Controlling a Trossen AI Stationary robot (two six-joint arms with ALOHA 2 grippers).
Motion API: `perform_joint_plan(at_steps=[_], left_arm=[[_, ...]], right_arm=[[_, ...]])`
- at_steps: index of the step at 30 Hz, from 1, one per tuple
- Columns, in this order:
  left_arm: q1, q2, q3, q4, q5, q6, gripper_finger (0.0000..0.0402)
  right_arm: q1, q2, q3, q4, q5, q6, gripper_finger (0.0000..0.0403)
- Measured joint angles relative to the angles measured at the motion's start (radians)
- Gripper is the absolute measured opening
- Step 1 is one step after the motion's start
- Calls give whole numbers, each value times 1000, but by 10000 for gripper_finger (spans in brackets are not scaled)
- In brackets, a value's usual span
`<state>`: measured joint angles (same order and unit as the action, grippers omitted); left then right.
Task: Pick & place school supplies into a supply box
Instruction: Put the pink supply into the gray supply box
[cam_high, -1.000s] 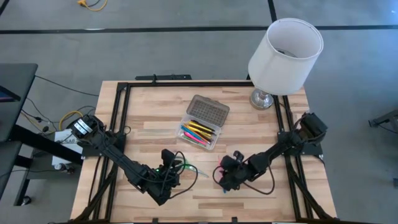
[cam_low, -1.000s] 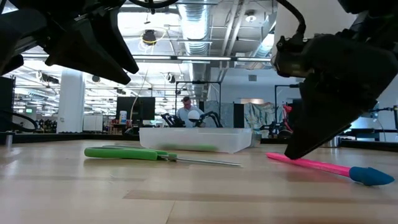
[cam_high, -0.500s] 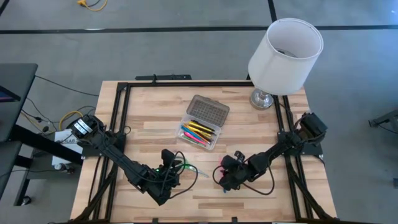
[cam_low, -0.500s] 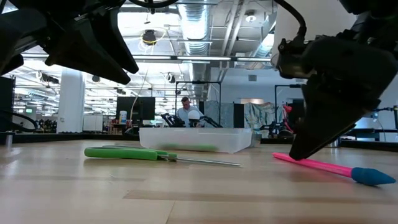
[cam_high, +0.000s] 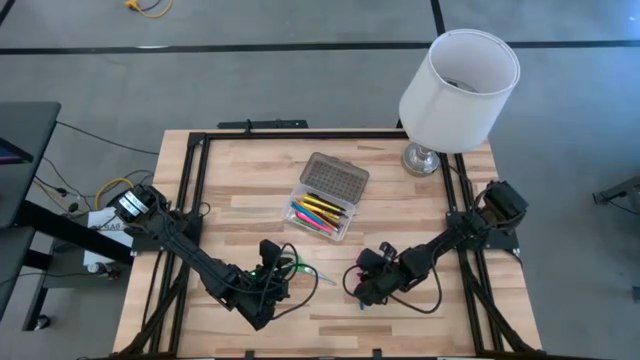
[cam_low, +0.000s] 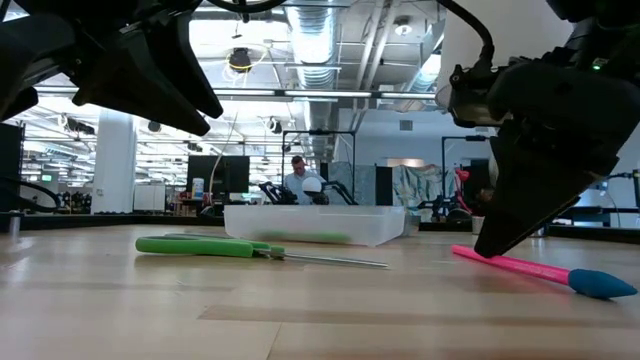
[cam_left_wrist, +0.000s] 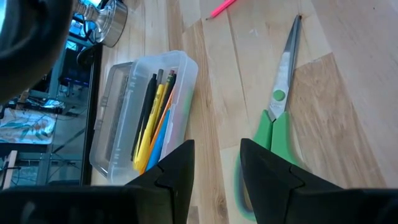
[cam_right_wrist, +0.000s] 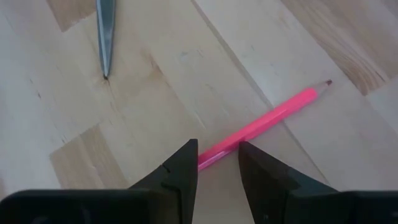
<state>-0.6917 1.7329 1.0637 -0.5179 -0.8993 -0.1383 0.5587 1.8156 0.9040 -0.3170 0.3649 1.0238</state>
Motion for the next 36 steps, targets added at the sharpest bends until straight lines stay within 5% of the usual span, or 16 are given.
perform_joint_plan(at_steps=[36], left_arm=[[0,0,0,0,3,-1,125]], right_arm=[[-20,8,40,31,-52,59,108]])
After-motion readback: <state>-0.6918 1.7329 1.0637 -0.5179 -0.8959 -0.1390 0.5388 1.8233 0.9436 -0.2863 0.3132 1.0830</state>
